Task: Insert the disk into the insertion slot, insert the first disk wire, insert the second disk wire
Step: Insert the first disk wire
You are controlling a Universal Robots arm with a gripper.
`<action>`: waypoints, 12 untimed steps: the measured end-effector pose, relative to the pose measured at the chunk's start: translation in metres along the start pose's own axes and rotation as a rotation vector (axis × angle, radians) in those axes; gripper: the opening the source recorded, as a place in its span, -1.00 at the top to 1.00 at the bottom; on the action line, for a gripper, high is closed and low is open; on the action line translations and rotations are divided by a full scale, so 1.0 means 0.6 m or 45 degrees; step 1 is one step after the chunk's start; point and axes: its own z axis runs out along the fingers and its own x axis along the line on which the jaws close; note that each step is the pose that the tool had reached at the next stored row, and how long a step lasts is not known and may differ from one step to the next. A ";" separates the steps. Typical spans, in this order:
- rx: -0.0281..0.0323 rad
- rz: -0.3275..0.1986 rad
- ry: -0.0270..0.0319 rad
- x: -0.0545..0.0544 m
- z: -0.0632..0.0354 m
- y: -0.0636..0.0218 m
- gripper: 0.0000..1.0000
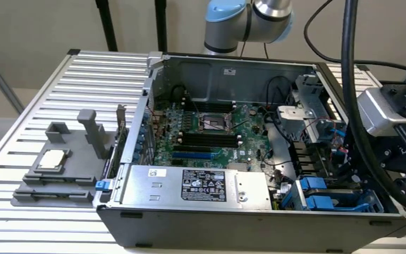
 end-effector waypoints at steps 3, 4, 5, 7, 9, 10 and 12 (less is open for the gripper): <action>-0.0003 0.003 0.0059 -0.009 0.000 0.000 0.67; 0.0006 0.011 0.0060 -0.009 0.000 -0.001 0.67; 0.0022 0.025 0.0054 -0.010 0.000 -0.001 0.67; 0.0067 0.063 0.0040 -0.010 0.000 0.000 0.67; 0.0117 0.103 0.0030 -0.010 0.000 -0.001 0.67; 0.0142 0.123 0.0027 -0.010 0.000 -0.001 0.67; 0.0183 0.157 0.0051 -0.010 0.000 -0.001 0.67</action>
